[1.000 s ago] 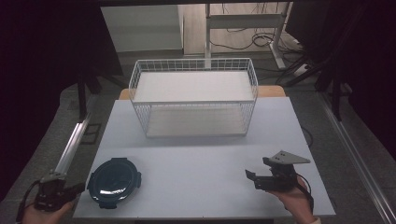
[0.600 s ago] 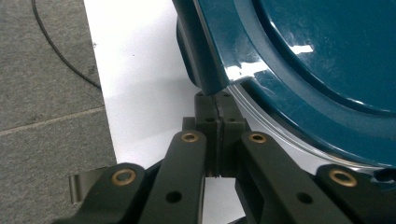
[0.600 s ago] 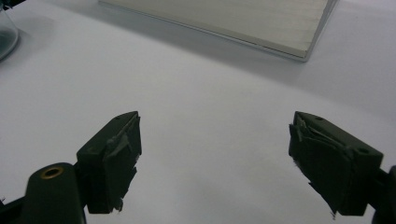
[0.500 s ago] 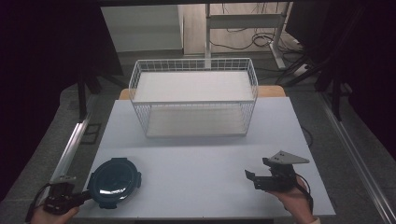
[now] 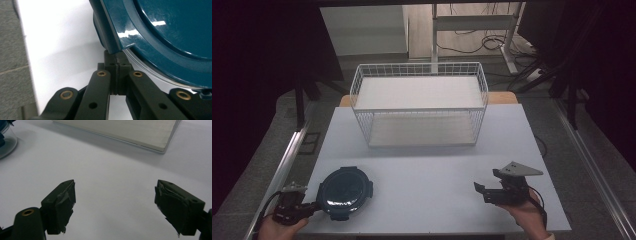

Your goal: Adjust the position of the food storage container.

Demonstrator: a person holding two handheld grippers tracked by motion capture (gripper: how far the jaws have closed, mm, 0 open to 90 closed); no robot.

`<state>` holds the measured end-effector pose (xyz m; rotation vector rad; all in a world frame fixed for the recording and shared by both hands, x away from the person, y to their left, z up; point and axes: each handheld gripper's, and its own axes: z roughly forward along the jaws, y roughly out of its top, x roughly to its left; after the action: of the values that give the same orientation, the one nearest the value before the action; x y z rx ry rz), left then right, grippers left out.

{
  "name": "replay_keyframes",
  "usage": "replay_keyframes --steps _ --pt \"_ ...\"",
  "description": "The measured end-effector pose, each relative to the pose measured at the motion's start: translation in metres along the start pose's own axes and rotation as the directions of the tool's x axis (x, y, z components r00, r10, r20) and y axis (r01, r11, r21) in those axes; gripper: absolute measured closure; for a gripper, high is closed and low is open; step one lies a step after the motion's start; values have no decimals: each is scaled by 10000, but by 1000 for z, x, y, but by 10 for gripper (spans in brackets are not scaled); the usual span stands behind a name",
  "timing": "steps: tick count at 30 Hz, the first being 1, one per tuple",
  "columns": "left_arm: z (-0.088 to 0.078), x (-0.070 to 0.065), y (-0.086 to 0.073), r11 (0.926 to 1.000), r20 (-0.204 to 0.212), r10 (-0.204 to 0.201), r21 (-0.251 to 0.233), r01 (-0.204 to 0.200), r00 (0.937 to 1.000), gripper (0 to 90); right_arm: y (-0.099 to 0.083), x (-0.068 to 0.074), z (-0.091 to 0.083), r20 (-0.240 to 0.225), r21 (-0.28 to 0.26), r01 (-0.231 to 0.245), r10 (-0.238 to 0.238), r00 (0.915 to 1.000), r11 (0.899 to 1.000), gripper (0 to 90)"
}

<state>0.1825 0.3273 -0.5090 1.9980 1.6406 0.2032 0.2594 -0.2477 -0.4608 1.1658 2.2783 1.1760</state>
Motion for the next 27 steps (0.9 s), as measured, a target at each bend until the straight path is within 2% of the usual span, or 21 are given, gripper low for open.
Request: replay_keyframes --steps 7,27 --pt "7 -14 11 9990 272 436 92 -439 9987 900 1 0 -2 2 -42 -30 30 10000 10000 170" --pt "22 -35 31 9958 667 910 68 -917 9936 900 1 0 -1 18 -15 -41 41 10000 10000 170"
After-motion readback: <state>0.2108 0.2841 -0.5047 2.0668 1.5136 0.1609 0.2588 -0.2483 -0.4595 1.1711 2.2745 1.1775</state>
